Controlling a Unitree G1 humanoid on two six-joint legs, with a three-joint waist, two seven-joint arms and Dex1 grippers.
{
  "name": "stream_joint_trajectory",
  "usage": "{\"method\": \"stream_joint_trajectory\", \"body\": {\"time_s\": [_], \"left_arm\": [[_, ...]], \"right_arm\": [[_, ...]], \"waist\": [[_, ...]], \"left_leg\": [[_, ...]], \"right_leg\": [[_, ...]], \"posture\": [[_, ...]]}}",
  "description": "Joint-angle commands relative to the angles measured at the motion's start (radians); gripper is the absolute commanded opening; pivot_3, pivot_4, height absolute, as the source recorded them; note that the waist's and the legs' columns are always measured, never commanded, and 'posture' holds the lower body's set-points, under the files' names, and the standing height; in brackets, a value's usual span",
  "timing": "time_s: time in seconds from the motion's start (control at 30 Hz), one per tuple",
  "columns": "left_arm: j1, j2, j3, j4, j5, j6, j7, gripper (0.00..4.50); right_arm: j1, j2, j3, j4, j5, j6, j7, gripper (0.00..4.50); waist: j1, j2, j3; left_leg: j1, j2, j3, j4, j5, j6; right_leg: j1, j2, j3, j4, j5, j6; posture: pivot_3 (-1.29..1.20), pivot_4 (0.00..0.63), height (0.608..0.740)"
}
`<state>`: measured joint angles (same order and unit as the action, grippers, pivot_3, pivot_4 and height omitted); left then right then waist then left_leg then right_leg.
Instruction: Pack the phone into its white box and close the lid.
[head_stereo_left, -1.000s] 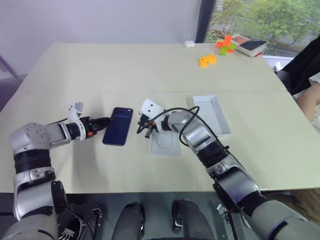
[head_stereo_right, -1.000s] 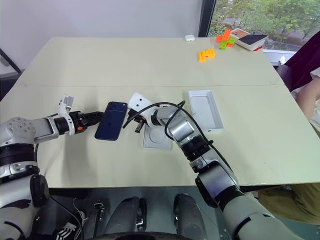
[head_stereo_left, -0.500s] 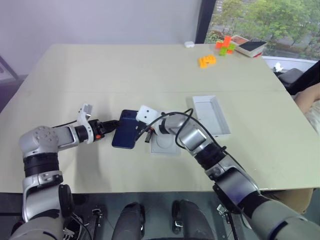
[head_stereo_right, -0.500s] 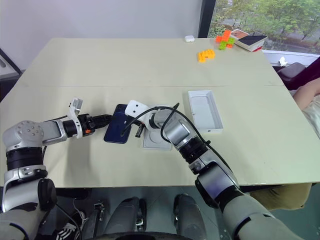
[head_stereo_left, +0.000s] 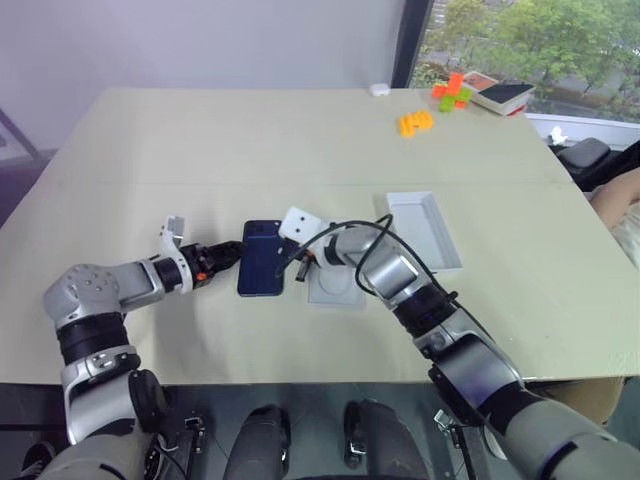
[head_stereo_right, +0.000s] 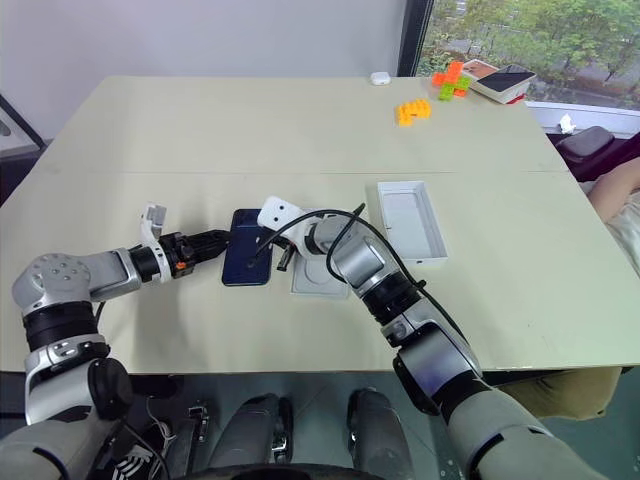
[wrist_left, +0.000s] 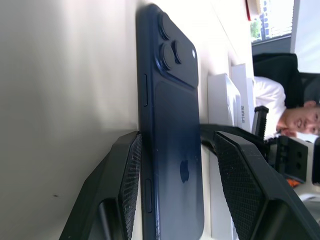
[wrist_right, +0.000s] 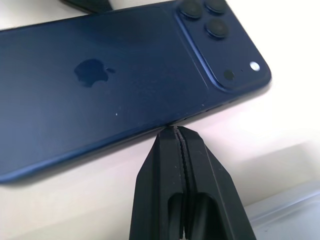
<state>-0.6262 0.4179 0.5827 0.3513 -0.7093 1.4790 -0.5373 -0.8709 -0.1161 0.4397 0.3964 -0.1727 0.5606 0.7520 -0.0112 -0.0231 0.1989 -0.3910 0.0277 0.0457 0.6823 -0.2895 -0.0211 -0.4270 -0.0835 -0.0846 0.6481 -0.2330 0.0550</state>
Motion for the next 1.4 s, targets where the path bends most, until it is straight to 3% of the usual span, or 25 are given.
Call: {"method": "stream_joint_trajectory", "body": {"time_s": [0.03, 0.7, 1.0, 1.4], "left_arm": [[-0.006, -0.031, -0.01, -0.009, -0.051, 0.05, -0.015, 2.41], [-0.009, 0.045, -0.058, -0.117, 0.017, 0.1, 0.097, 2.41], [-0.03, -0.06, -0.029, -0.09, 0.031, 0.085, 0.161, 2.41], [-0.094, -0.172, 0.163, -0.084, -0.068, 0.135, 0.172, 2.41]], "right_arm": [[0.0, 0.018, 0.008, -0.003, 0.007, -0.004, 0.003, 0.05], [-0.001, 0.004, 0.011, -0.045, 0.01, 0.014, 0.056, 0.05], [0.001, 0.004, 0.011, -0.047, 0.015, 0.019, 0.066, 0.05], [-0.001, 0.007, 0.003, -0.045, 0.017, 0.033, 0.066, 0.05]], "waist": [[0.0, 0.0, 0.0], [-0.009, 0.0, 0.0], [-0.003, 0.0, 0.0], [-0.002, 0.0, 0.0]], "left_leg": [[0.0, 0.0, 0.0, 0.0, 0.0, 0.0], [0.0, 0.002, 0.0, -0.002, 0.0, -0.001], [0.0, 0.002, 0.0, -0.002, 0.001, -0.002], [0.0, 0.002, -0.001, -0.001, 0.002, -0.003]], "right_leg": [[0.0, 0.0, 0.0, 0.0, 0.0, 0.0], [-0.002, 0.002, 0.001, 0.0, 0.0, 0.0], [-0.002, 0.001, 0.001, 0.0, 0.0, 0.0], [-0.001, 0.002, 0.0, 0.0, 0.001, -0.001]], "posture": [[0.0, 0.15, 0.74], [0.0, 0.15, 0.74], [0.0, 0.15, 0.74], [0.0, 0.15, 0.74]]}}
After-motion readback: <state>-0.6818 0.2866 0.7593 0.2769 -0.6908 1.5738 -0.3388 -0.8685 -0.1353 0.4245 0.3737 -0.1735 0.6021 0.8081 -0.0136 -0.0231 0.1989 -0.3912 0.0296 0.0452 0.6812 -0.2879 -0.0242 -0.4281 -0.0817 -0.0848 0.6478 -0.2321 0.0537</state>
